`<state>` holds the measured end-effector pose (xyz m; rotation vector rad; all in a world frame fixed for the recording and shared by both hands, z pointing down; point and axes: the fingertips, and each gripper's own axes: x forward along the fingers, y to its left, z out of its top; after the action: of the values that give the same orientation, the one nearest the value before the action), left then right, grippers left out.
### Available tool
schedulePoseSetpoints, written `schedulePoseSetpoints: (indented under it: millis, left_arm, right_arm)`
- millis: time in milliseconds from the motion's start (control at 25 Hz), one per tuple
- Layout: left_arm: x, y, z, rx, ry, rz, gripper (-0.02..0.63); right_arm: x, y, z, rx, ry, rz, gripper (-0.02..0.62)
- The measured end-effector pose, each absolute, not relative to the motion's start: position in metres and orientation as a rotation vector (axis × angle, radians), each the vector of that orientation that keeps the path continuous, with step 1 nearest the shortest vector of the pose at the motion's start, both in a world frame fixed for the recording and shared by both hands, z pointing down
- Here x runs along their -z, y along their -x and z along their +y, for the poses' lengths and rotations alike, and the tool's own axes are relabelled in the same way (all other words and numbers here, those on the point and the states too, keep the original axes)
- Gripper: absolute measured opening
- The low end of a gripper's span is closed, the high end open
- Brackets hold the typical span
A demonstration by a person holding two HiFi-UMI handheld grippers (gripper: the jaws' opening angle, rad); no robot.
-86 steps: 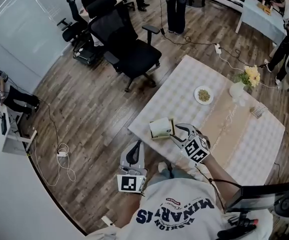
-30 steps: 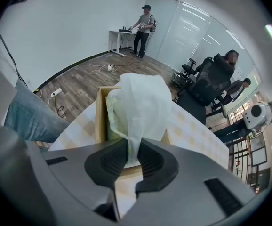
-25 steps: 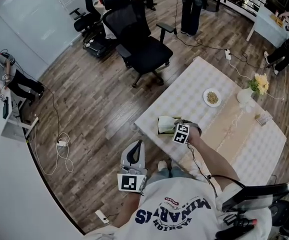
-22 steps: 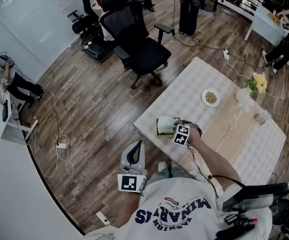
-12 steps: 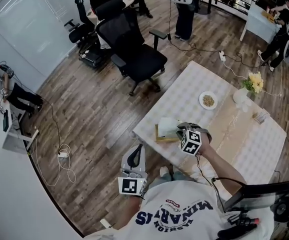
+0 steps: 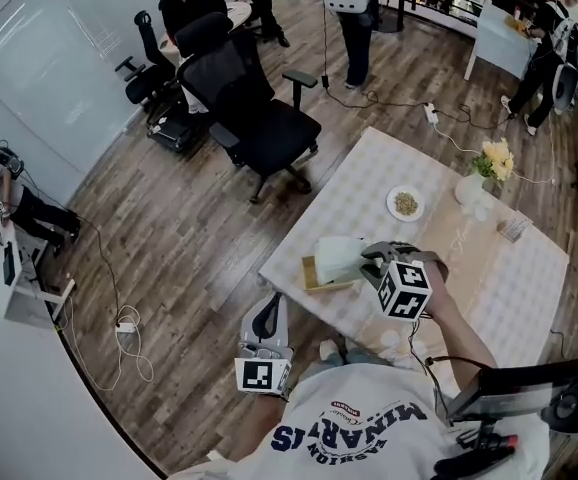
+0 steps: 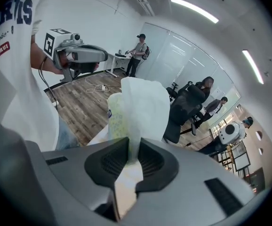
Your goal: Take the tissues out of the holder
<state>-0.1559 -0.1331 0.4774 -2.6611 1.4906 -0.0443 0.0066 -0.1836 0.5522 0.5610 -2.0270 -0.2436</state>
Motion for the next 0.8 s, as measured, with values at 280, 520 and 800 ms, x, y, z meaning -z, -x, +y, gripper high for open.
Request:
schedulePoseSetpoints:
  millis: [280,520,800]
  left_arm:
    - [-0.482,0.15,-0.132,0.041,2.666,1.475,0.003]
    - [-0.483,0.154,-0.131,0.062,2.66,1.498,0.003]
    - [-0.487,0.148,-0.135,0.074,2.663,1.496,0.003]
  right_arm:
    - [-0.57,-0.006,-0.179,0.236,-0.555,-2.02,0.058]
    - [-0.571,-0.008,-0.177,0.236,-0.556,-2.014,0.058]
    - [-0.579,-0.019,-0.182,0.224,-0.574,-2.002,0.058]
